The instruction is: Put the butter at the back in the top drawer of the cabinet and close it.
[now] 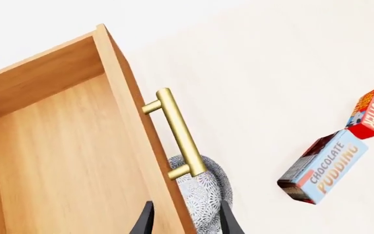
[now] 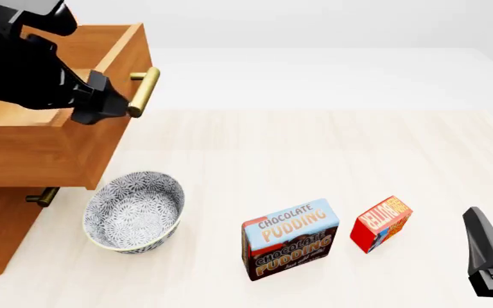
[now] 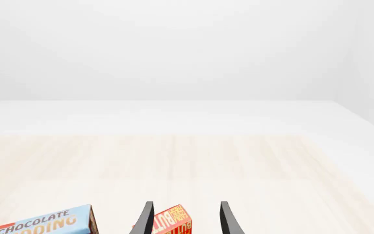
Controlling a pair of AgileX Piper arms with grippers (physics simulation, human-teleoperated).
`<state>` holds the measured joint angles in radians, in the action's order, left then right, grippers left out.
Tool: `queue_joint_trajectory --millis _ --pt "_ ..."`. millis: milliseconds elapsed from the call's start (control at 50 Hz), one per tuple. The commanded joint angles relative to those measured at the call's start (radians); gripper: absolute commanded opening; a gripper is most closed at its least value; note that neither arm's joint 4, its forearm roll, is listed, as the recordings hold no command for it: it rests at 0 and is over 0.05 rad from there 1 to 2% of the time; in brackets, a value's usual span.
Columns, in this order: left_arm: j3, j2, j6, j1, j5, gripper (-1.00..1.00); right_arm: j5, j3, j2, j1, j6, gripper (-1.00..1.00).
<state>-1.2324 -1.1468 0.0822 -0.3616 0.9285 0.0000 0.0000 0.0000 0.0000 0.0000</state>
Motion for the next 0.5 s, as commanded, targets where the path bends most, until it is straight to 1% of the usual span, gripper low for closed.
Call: queue_joint_trajectory --millis 20,240,500 --pt "-0.044 0.039 0.03 0.005 0.033 1.0 0.0 0.0 0.0 0.0 0.0 1.0" --pt "-0.068 0.054 0.044 0.009 0.057 1.0 0.0 0.0 0.0 0.0 0.0 1.0" --pt "-0.078 0.055 0.034 -0.017 0.052 1.0 0.0 0.0 0.0 0.0 0.0 1.0"
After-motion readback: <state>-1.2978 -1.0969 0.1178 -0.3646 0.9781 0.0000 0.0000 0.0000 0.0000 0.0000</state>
